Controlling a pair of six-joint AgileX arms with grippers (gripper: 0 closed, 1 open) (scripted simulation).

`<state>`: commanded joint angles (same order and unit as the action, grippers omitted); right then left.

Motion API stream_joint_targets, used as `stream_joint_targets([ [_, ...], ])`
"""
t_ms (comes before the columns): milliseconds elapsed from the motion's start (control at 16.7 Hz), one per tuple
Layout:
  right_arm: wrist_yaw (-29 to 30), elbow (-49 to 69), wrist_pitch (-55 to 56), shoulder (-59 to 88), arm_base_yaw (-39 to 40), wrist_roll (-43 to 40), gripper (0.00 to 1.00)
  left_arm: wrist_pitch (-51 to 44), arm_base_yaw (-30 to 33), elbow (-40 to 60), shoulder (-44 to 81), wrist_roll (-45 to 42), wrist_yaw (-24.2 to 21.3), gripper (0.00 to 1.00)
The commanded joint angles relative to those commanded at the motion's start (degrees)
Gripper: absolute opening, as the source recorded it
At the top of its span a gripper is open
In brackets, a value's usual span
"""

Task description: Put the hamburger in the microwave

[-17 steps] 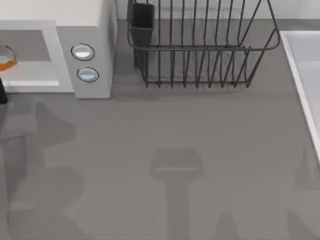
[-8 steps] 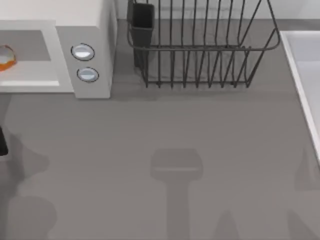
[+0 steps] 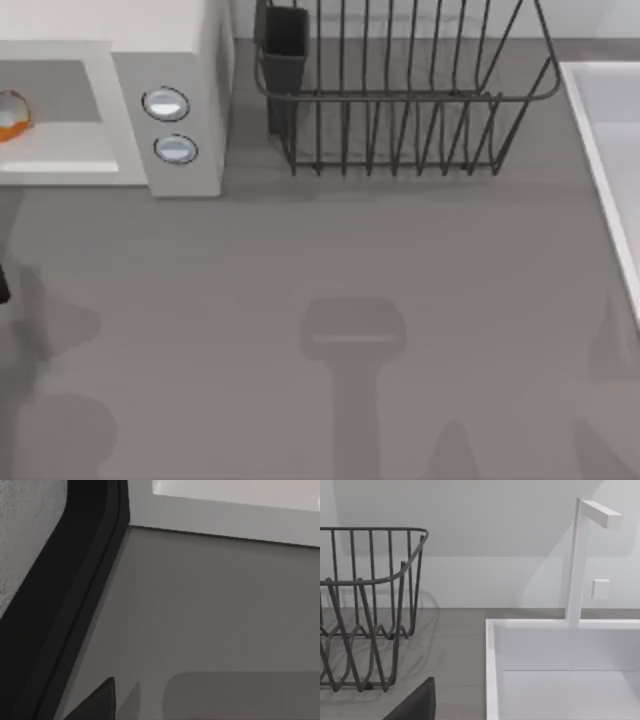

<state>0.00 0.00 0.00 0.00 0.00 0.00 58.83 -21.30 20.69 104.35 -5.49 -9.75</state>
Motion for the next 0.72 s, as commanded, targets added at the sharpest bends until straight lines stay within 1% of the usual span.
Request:
stream_joint_targets([
  [180, 0.0, 0.0, 0.0, 0.0, 0.0, 0.0, 1.00, -3.7, -2.6, 1.1, -5.0, 1.1, 0.8, 1.00],
  [360, 0.0, 0.0, 0.0, 0.0, 0.0, 0.0, 1.00, -6.2, -3.9, 2.3, -9.7, 1.5, 0.8, 1.00],
  [720, 0.0, 0.0, 0.0, 0.0, 0.0, 0.0, 1.00, -10.1, -3.1, 4.2, -19.1, 1.4, -0.2, 1.00],
])
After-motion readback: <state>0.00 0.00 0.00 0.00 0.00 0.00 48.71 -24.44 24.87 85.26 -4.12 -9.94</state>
